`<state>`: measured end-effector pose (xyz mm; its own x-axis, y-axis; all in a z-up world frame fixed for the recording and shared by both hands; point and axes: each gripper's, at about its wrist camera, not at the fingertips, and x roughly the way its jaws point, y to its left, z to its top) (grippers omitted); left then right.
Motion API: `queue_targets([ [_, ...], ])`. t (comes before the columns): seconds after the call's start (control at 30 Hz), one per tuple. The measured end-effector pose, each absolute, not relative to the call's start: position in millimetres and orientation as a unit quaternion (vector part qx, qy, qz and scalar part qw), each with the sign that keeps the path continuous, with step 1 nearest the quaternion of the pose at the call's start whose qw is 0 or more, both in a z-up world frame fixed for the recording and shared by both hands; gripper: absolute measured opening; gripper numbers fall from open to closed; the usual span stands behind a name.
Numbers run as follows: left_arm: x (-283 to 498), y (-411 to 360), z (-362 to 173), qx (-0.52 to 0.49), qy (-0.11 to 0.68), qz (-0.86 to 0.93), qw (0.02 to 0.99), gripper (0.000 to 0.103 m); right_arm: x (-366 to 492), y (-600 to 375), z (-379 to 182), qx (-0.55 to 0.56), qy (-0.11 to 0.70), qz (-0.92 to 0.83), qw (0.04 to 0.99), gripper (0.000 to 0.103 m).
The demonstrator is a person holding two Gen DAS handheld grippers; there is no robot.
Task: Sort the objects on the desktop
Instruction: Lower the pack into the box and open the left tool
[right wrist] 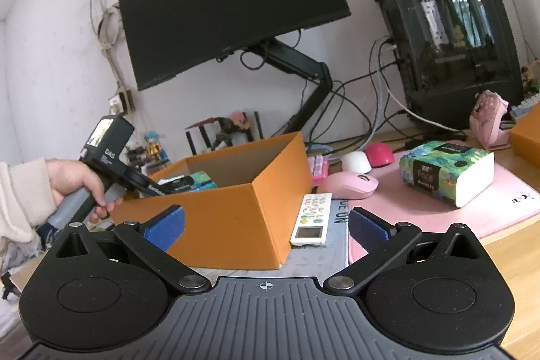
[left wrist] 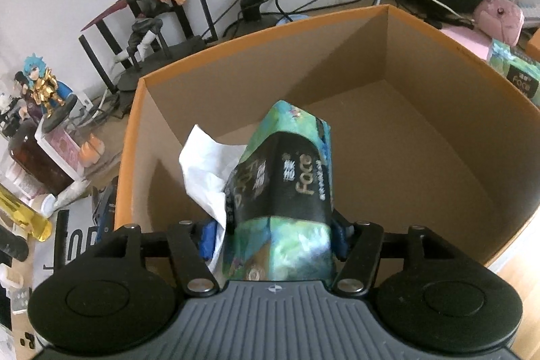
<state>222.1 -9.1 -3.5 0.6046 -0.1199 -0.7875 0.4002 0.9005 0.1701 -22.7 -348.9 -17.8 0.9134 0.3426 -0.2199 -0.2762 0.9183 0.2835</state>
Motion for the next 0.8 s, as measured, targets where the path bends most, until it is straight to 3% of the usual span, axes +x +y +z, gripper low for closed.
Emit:
queue_targets([
  [0.23,211,-1,12,0.158,0.387,-0.159,0.894,0.083,-14,-350,-10,0.128,0.137,0.156,0.97,0.103],
  [0.63,170,20,52,0.099,0.307,-0.173,0.931,0.085,-17,-353,-10,0.128,0.134,0.157,0.97,0.103],
  [0.8,126,23,64,0.088,0.226,-0.158,0.957,0.085,-19,-356,-9,0.129,0.132,0.153,0.971,0.103],
])
